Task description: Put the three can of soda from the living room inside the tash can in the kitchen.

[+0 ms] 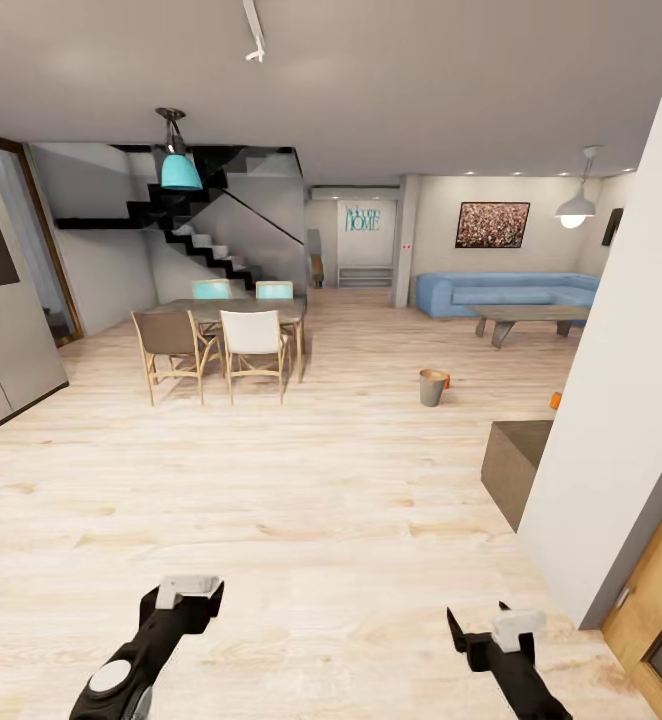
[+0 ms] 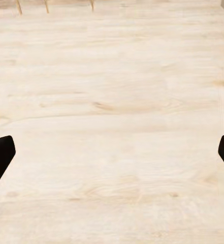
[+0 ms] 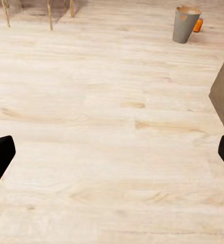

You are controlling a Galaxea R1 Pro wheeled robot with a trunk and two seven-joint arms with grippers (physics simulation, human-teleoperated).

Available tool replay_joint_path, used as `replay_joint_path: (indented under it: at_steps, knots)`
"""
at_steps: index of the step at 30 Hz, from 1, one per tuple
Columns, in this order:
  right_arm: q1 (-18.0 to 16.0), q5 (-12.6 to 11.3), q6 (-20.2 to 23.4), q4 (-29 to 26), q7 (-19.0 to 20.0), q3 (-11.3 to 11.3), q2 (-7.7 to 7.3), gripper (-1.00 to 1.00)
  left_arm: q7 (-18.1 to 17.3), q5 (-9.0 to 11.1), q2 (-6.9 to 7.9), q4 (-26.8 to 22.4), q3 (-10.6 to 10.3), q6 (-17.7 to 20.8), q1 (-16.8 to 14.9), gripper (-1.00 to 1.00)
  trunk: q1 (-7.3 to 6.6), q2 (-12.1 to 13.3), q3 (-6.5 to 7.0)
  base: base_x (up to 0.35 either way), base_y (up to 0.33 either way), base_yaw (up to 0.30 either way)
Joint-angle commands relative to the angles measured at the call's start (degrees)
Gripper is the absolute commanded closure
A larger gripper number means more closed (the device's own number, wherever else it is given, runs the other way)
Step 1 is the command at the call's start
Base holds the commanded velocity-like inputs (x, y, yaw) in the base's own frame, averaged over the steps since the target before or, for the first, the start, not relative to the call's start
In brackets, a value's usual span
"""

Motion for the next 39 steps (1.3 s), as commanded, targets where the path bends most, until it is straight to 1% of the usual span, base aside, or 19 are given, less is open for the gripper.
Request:
replay_joint_path:
  at_steps: [1, 4, 7, 8, 10, 11, 14, 16, 21, 22, 26, 27, 28, 30, 33, 35, 36, 37, 39]
  knots:
    - [0.05, 0.0, 0.12, -1.64, 0.05, 0.05, 0.01, -1.0, -0.03, 0.0, 0.0, -1.38, 0.02, -0.06, 0.06, -1.0, 0.0, 0.0, 0.0, 0.0, 0.0, 0.0]
    - [0.35, -0.09, 0.29, -5.58, 0.2, 0.09, 0.01, -1.0, -0.07, 0.0, 0.02, -4.41, 0.05, -0.44, 0.44, -1.0, 0.0, 0.0, 0.0, 0.0, 0.0, 0.0]
    - [0.64, -0.22, 0.18, -7.81, 0.66, 0.08, 0.02, -1.0, -0.04, -0.05, 0.07, -5.97, 0.07, -2.3, 0.88, -1.0, 0.0, 0.0, 0.0, 0.0, 0.0, 0.0]
    - [0.79, -0.23, 0.04, -8.67, 0.99, 0.07, 0.03, -1.0, -0.06, -0.18, 0.11, -6.44, 0.04, -4.61, 1.08, -1.0, 0.0, 0.0, 0.0, 0.0, 0.0, 0.0]
    - [0.91, -0.22, -0.1, -9.19, 1.24, 0.07, 0.03, -1.0, -0.09, -0.27, 0.13, -6.69, 0.03, -7.24, 1.24, -1.0, 0.0, 0.0, 0.0, 0.0, 0.0, 0.0]
    - [1.19, -0.22, -0.24, -9.52, 1.44, 0.06, 0.04, -1.0, -0.14, -0.35, 0.15, -6.81, 0.02, -9.66, 1.75, -1.0, 0.0, 0.0, 0.0, 0.0, 0.0, 0.0]
    - [1.98, -0.27, -0.4, -9.89, 1.51, -0.08, 0.04, -1.0, -0.15, -0.41, 0.16, -6.82, 0.01, -12.42, 3.46, -1.0, 0.0, 0.0, 0.0, 0.0, 0.0, 0.0]
    - [2.53, -0.35, -0.46, -10.27, 1.51, -1.07, 0.06, -1.0, -0.14, -0.39, 0.17, -6.81, 0.01, -13.79, 4.76, -1.0, 0.0, 0.0, 0.0, 0.0, 0.0, 0.0]
    - [3.46, -0.51, -0.78, -12.51, 2.3, -6.88, 0.34, -1.0, -0.19, -0.4, 0.17, -6.77, 0.02, -15.77, 6.76, -1.0, 0.0, 0.0, 0.0, 0.0, 0.0, 0.0]
    - [3.93, -0.55, -1.05, -13.53, 4.08, -9.0, 0.38, -1.0, -0.2, -0.43, 0.18, -6.75, 0.03, -16.14, 7.12, -1.0, 0.0, 0.0, 0.0, 0.0, 0.0, 0.0]
    - [5.5, -0.53, -1.63, -15.59, 10.86, -12.91, 0.43, -1.0, -0.16, -0.63, 0.23, -6.69, 0.05, -16.58, 7.5, -1.0, 0.0, 0.0, 0.0, 0.0, 0.0, 0.0]
    - [6.17, -0.51, -1.85, -16.21, 14.71, -15.43, 0.59, -1.0, -0.15, -0.71, 0.22, -6.47, 0.08, -16.67, 7.59, -1.0, 0.0, 0.0, 0.0, 0.0, 0.0, 0.0]
    - [6.41, -0.48, -1.93, -16.39, 16.33, -16.78, 0.66, -1.0, -0.15, -0.71, 0.23, -6.25, 0.1, -16.71, 7.62, -1.0, 0.0, 0.0, 0.0, 0.0, 0.0, 0.0]
    - [6.76, -0.46, -2.04, -16.46, 18.9, -19.72, 0.66, -1.0, -0.15, -0.69, 0.24, -5.55, 0.13, -16.77, 7.67, -1.0, 0.0, 0.0, 0.0, 0.0, 0.0, 0.0]
    - [7.02, -0.49, -2.17, -15.93, 21.24, -23.93, 0.46, -1.0, -0.11, -0.73, 0.22, -3.92, 0.12, -16.85, 7.68, -1.0, 0.0, 0.0, 0.0, 0.0, 0.0, 0.0]
    - [7.12, -0.48, -2.23, -14.95, 22.15, -25.88, 0.37, -1.0, -0.09, -0.77, 0.21, -2.81, 0.13, -16.87, 7.68, -1.0, 0.0, 0.0, 0.0, 0.0, 0.0, 0.0]
    - [7.11, -0.37, -2.64, -12.98, 22.74, -27.05, 0.32, -1.0, -0.07, -0.72, 0.23, -1.49, 0.14, -16.89, 7.64, -1.0, 0.0, 0.0, 0.0, 0.0, 0.0, 0.0]
    - [7.03, -0.12, -3.61, -10.73, 23.08, -27.63, 0.34, -1.0, -0.06, -0.68, 0.22, -0.17, 0.19, -16.9, 7.57, -1.0, 0.0, 0.0, 0.0, 0.0, 0.0, 0.0]
    - [6.94, 0.1, -5.24, -8.51, 23.27, -27.88, 0.53, -1.0, -0.06, -0.61, 0.22, 1.41, 0.21, -16.94, 7.51, -1.0, 0.0, 0.0, 0.0, 0.0, 0.0, 0.0]
